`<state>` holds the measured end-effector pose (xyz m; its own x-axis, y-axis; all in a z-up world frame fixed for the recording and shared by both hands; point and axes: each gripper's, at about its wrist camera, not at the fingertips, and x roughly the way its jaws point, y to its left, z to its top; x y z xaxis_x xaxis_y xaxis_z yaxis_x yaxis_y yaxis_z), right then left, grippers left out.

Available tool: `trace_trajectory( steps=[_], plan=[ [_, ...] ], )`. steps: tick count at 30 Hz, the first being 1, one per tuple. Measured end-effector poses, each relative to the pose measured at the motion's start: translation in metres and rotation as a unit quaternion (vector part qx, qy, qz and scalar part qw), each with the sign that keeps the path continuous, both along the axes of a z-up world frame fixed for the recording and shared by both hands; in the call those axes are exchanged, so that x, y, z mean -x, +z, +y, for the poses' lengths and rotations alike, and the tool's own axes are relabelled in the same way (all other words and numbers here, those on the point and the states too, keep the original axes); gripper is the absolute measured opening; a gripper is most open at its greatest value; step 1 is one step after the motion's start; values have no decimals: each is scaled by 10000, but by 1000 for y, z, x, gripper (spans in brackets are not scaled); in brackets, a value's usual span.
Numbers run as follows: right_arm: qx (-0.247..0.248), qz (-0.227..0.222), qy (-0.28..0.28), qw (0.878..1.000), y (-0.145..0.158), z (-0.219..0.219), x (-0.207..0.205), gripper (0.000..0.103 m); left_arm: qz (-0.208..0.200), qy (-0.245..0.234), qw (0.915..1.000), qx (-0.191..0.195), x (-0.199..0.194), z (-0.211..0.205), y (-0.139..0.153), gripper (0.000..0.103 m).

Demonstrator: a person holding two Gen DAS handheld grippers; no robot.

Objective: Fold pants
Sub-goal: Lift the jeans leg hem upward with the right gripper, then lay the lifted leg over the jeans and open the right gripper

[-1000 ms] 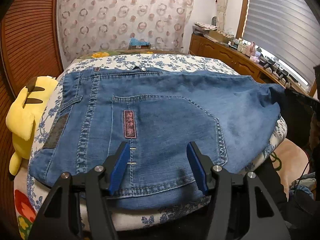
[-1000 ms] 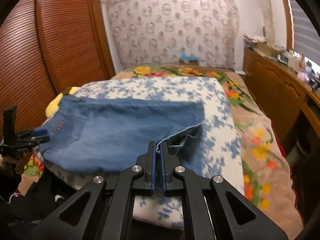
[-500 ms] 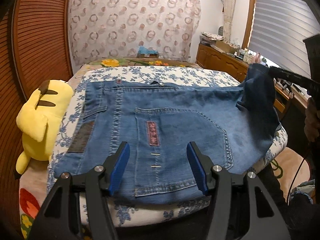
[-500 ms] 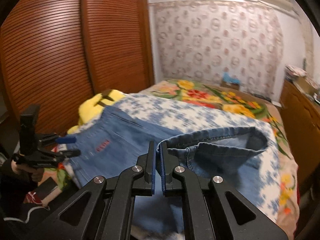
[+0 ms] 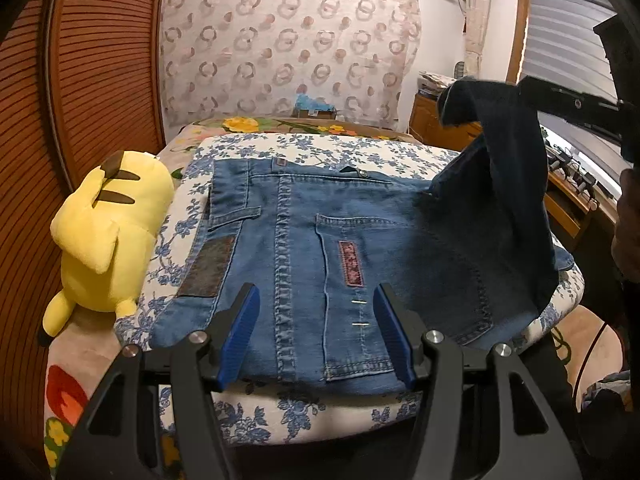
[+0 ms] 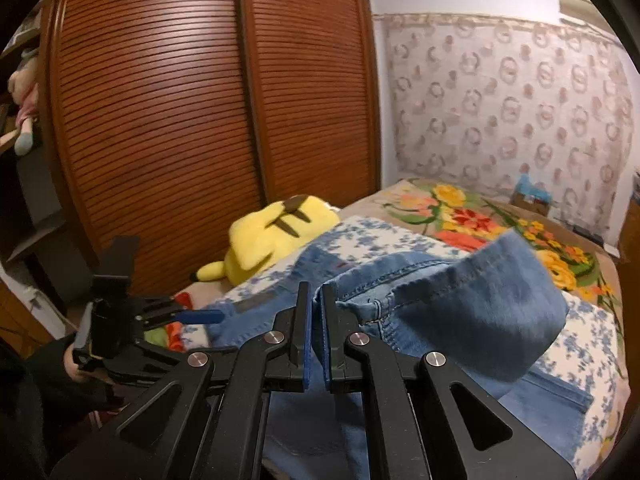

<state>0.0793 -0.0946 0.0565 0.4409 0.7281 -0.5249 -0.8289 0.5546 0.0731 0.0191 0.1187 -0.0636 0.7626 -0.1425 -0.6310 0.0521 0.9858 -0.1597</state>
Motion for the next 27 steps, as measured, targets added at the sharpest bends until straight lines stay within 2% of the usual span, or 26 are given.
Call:
trace_trajectory(
  steps=[7, 10, 12, 18, 23, 27],
  plan=[
    [152, 345, 62, 9993, -29, 13, -4, 2, 59, 34, 10000, 55, -1, 3, -6, 58],
    [201, 524, 9, 9984, -38, 14, -9, 14, 65, 17, 10000, 55, -1, 2, -7, 58],
    [214, 523, -1, 9984, -38, 13, -8, 27, 59, 4, 10000, 65, -2, 1, -7, 58],
    [184, 307, -90, 9993, -27, 0, -8, 35, 41, -116, 9999, 63, -7, -9, -4, 58],
    [314, 164, -675, 9971, -25, -39, -34, 43, -6, -307, 9994, 138, -23, -25, 2, 58],
    [595, -12, -1297, 9898, -34, -73, -62, 47, -3, -535, 9981, 291, -43, -40, 7, 58]
  ],
)
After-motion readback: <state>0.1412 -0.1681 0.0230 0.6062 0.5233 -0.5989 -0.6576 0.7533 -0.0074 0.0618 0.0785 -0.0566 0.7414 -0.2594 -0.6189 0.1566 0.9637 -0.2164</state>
